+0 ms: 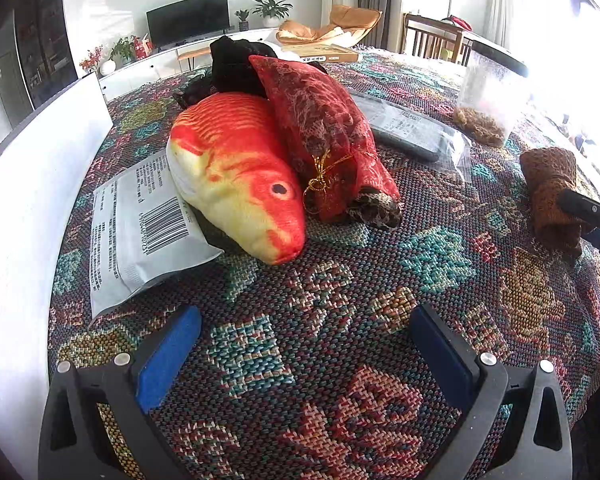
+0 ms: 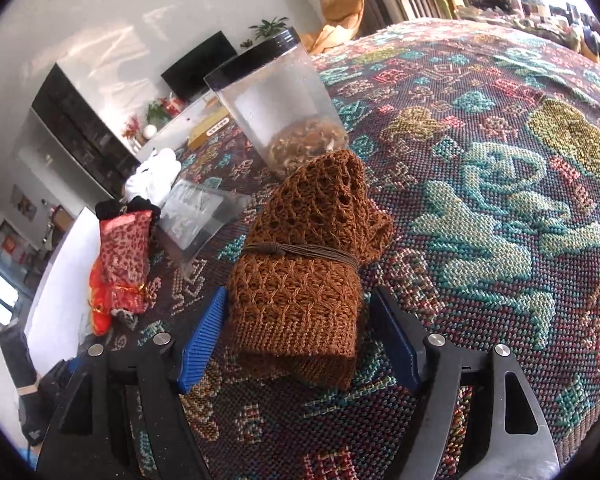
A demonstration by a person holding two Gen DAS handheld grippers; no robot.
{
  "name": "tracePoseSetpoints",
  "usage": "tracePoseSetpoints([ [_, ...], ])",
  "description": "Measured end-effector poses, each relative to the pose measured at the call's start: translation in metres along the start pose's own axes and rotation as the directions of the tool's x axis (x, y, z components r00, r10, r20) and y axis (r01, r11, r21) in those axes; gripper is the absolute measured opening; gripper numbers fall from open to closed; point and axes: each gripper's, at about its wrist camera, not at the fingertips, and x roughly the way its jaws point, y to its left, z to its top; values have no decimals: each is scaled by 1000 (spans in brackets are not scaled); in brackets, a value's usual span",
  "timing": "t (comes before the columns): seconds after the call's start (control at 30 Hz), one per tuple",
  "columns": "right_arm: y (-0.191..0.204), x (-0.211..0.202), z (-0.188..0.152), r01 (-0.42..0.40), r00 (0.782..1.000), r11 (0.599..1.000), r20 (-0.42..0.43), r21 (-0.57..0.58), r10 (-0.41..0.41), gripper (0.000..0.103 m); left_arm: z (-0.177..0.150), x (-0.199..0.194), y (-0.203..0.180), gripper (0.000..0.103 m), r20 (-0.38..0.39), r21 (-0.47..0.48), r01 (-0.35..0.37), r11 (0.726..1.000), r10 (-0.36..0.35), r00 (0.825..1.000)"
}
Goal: Organize soft objects
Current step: 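Grasp the brown knit hat with the right gripper, then lift the brown knit hat with the right gripper while the left approaches the red pouch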
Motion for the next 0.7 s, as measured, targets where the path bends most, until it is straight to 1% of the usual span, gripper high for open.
tracePoseSetpoints([
  [0.07, 8, -2, 1, 55, 998, 998, 12, -34, -55, 84, 0, 0, 0, 103, 0, 0, 0, 1000, 0, 1000],
  [0.1, 10, -2, 1, 74, 997, 996, 16, -44, -74, 85, 0, 0, 0, 103, 0, 0, 0, 1000, 0, 1000],
  [0.2, 12, 1, 0, 117, 993, 991, 8, -67, -117, 88, 0, 0, 0, 103, 0, 0, 0, 1000, 0, 1000],
  [0.33, 22, 7, -2, 174, 984, 976, -5, -129, -177, 90, 0, 0, 1, 103, 0, 0, 0, 1000, 0, 1000],
  [0.47, 25, 12, -5, 183, 981, 970, -28, -162, -190, 93, 0, -1, 1, 103, 0, 0, 1, 1000, -1, 1000],
  [0.7, 22, 12, -6, 175, 983, 972, -30, -156, -181, 94, 0, 0, 0, 103, 0, -1, 1, 1000, -1, 1000],
])
